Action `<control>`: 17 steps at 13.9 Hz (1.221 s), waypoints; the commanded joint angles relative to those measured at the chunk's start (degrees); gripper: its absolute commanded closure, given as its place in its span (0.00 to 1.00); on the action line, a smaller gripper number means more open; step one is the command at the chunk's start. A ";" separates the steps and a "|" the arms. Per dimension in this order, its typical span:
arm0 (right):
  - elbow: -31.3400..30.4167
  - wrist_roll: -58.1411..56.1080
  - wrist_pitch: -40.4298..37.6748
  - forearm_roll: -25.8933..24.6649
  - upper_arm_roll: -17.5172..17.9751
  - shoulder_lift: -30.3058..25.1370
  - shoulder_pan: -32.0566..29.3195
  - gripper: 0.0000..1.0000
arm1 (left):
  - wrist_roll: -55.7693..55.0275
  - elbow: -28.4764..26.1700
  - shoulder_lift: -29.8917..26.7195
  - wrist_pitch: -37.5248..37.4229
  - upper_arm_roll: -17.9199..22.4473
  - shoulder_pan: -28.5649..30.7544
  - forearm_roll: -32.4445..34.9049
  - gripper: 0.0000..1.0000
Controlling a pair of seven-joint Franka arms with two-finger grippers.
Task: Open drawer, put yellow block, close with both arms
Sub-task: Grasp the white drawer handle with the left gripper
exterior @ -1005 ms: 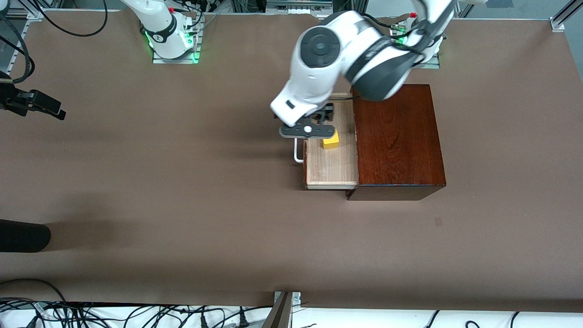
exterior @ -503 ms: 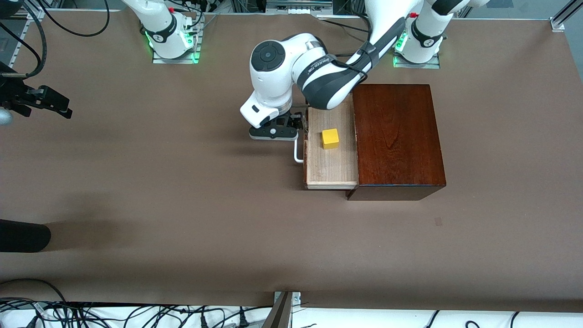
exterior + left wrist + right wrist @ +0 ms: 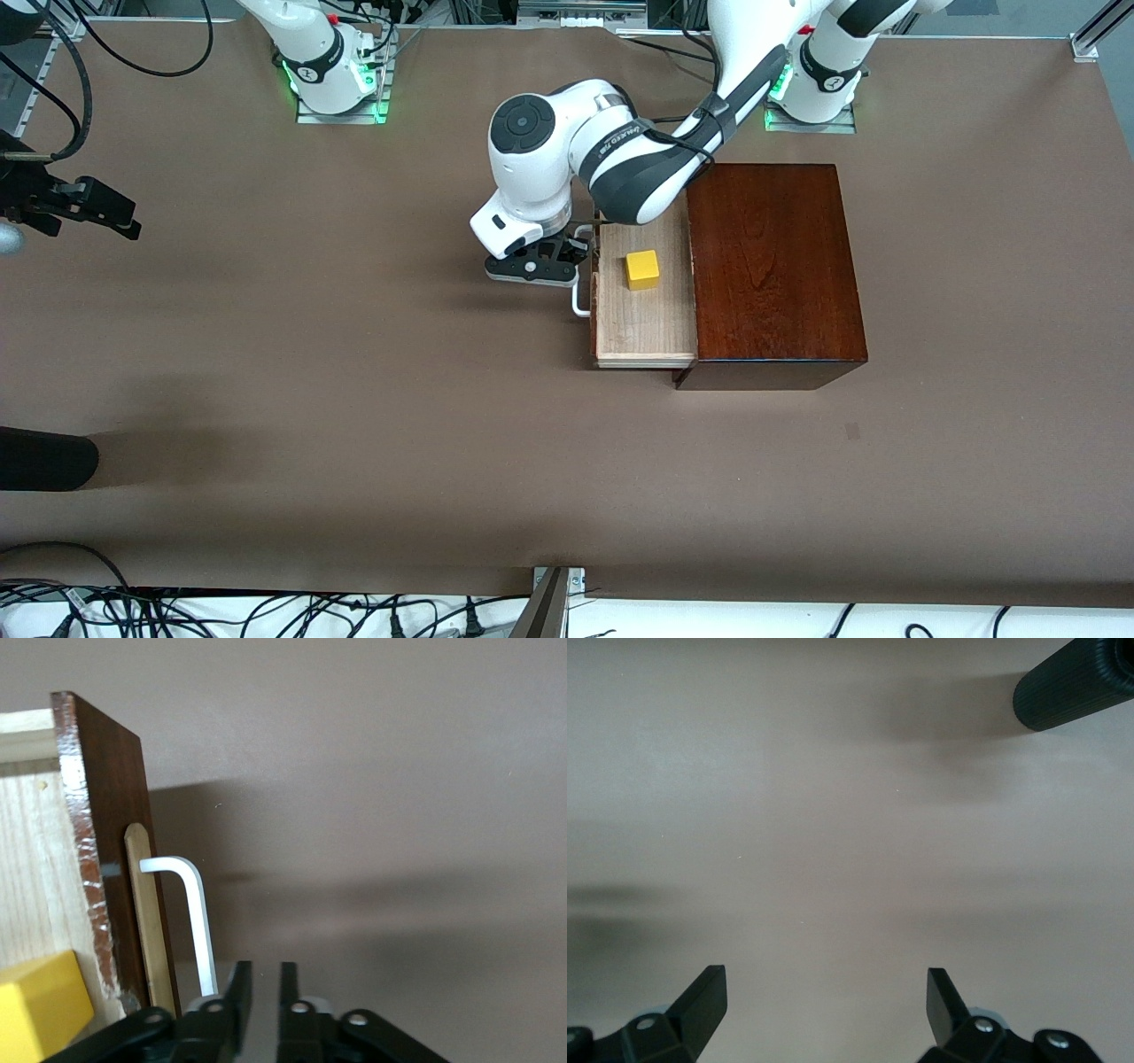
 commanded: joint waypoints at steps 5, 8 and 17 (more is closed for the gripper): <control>1.20 1.14 -0.43 -0.19 -0.06 0.51 0.23 0.00 | 9.03 1.42 1.32 -0.75 0.73 1.86 1.54 1.00; 1.11 1.05 -1.65 0.42 -0.06 0.51 0.23 0.00 | 12.00 1.42 1.41 -0.75 0.82 4.23 1.89 1.00; 1.11 1.84 -4.56 3.06 -0.15 1.04 -0.03 0.00 | 21.31 0.54 0.35 -2.24 0.73 8.45 1.71 1.00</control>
